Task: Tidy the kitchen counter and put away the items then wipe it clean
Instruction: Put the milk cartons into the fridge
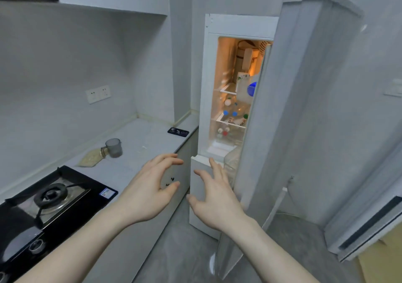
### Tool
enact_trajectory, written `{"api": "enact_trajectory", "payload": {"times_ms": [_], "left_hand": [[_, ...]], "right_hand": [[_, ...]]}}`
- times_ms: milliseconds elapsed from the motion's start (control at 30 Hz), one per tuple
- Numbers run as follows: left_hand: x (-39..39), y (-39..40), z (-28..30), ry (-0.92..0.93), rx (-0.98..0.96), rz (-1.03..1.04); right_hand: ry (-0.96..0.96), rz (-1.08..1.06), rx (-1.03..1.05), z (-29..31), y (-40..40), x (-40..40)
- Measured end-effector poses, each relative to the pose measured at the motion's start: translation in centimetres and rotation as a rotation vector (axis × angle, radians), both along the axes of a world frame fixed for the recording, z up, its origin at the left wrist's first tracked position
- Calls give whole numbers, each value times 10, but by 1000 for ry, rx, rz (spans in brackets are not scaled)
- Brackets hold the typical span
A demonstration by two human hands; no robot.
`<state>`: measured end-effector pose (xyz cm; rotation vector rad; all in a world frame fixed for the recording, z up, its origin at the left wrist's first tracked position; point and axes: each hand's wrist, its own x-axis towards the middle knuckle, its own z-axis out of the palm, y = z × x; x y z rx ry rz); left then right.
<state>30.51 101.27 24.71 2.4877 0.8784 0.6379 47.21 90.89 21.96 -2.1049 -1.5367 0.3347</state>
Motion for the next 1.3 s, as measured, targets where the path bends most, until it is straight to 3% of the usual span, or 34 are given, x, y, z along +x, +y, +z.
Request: {"api": "enact_trajectory", "payload": {"times_ms": [200,433,633,900,1033,1300], "left_hand": [[15,30,15,-163,-35,-34],[55,66,35,-348,-54,-91],[93,114,36,-396,-58,-110],[139,196,26,-468,-103,11],[170,234,24,-525,-176,92],[236,291,16,-522,-76,268]], "right_hand": [[57,379,20,14,16,6],[303,307,103,39,33,65],[251,144,233,39,75,127],[121,27,223,28,120,186],[125,46,211,26,140,210],[161,181,218,20,183,274]]}}
